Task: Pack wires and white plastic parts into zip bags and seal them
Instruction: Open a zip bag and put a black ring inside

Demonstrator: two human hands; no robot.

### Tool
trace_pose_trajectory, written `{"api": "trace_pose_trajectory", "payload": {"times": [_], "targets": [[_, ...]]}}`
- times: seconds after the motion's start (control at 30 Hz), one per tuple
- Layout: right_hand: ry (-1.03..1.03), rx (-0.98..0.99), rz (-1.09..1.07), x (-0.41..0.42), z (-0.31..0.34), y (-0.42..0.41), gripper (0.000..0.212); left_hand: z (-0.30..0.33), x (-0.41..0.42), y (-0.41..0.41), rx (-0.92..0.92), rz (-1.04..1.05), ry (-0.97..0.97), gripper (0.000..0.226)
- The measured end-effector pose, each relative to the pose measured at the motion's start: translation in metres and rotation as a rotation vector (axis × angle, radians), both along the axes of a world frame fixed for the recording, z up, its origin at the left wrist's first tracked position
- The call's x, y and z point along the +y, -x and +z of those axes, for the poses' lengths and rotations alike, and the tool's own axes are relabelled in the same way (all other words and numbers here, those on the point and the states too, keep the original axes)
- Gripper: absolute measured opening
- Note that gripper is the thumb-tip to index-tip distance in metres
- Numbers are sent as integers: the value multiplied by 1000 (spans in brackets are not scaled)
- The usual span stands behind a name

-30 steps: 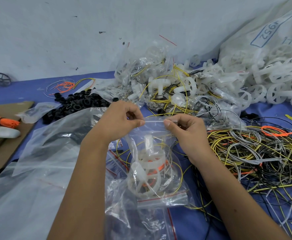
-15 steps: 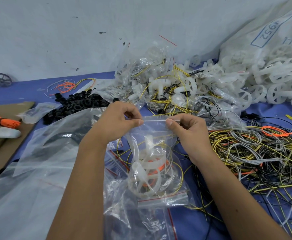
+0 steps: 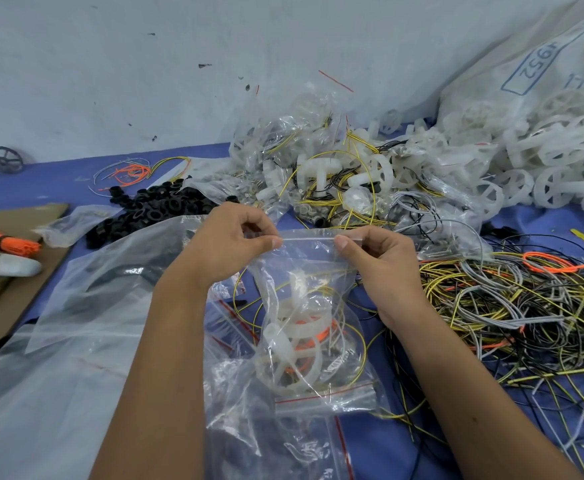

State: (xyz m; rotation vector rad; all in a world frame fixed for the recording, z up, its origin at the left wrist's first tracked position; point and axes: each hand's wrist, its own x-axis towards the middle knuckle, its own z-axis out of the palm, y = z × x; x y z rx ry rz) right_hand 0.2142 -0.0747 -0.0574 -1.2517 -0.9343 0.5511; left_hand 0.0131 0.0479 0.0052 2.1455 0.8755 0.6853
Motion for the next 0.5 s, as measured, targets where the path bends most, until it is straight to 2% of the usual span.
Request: {"api": "trace_pose_trajectory", "payload": {"times": [0.23,0.5], "targets": [[16,33,-24,1,-1,-1,1,0,-1,8,-11,54,16,5],[10,75,-45,-1,3,-1,5,1,0,8,-56,55,-8,4]]}}
